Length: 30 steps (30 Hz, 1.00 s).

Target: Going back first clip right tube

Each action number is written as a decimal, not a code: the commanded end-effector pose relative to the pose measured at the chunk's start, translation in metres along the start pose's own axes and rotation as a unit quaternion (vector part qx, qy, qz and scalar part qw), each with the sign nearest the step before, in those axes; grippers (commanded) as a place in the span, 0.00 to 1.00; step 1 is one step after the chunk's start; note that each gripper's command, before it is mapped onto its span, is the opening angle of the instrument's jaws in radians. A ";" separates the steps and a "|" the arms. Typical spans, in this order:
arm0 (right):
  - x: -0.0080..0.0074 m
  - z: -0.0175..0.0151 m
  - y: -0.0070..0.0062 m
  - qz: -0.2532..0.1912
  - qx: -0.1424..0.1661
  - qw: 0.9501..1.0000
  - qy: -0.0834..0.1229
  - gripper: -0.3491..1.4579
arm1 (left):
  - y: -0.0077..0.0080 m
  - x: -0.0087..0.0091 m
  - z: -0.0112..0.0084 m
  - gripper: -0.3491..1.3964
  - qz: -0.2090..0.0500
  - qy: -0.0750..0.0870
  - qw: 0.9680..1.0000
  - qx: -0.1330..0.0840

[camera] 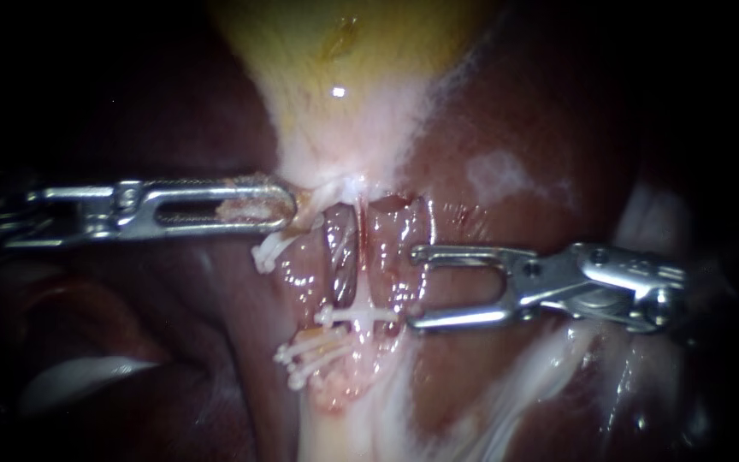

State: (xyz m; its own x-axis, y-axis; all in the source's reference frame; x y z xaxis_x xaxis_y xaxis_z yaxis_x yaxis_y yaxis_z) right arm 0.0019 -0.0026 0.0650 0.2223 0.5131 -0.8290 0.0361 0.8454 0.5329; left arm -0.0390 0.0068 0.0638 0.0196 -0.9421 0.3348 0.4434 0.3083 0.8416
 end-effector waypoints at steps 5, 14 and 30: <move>0.0011 -0.0021 0.0005 -0.026 0.002 1.000 -0.001 0.47 | 0.0002 0.0002 0.0004 0.00 0.001 -0.001 1.000 0.000; 0.0011 -0.0023 0.0003 -0.032 0.004 0.999 -0.002 0.47 | 0.0019 0.0013 0.0028 0.00 0.005 -0.003 1.000 -0.006; 0.0012 -0.0023 -0.0001 -0.032 0.004 0.999 -0.001 0.47 | 0.0049 0.0022 0.0072 0.00 0.011 0.009 1.000 -0.016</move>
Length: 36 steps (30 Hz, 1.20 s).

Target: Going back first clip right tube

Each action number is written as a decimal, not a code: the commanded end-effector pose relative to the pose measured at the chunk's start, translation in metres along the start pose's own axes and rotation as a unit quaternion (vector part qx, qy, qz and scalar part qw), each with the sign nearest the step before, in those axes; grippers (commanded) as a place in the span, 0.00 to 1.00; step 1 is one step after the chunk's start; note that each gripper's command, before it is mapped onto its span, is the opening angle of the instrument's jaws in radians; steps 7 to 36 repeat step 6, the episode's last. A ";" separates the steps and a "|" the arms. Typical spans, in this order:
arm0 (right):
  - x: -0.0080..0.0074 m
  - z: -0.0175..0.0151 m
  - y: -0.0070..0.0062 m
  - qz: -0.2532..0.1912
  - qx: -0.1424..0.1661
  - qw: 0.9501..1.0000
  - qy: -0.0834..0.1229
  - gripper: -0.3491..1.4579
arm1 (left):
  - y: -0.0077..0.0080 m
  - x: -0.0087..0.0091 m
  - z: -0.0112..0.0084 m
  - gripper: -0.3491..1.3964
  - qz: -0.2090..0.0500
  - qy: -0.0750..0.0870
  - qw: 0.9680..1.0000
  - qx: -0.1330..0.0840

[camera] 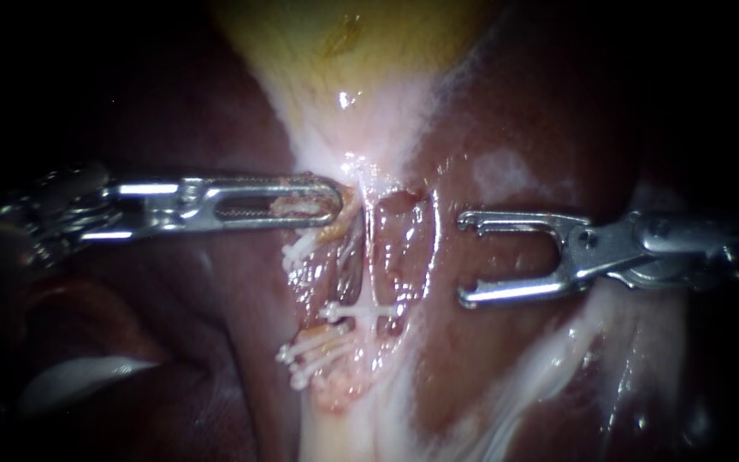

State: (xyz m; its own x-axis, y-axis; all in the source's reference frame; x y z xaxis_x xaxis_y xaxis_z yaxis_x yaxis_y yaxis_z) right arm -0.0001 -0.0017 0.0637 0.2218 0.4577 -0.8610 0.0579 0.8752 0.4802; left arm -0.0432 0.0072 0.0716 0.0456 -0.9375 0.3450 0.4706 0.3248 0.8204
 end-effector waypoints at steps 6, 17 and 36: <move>0.0001 0.0000 -0.0001 0.000 0.000 1.000 0.000 0.47 | 0.0000 0.0000 0.0000 0.00 0.000 0.000 1.000 0.000; 0.0001 0.0000 -0.0001 0.000 0.000 1.000 0.000 0.47 | 0.0000 0.0000 0.0000 0.00 0.000 0.000 1.000 0.000; 0.0001 0.0000 -0.0001 0.000 0.000 1.000 0.000 0.47 | 0.0000 0.0000 0.0000 0.00 0.000 0.000 1.000 0.000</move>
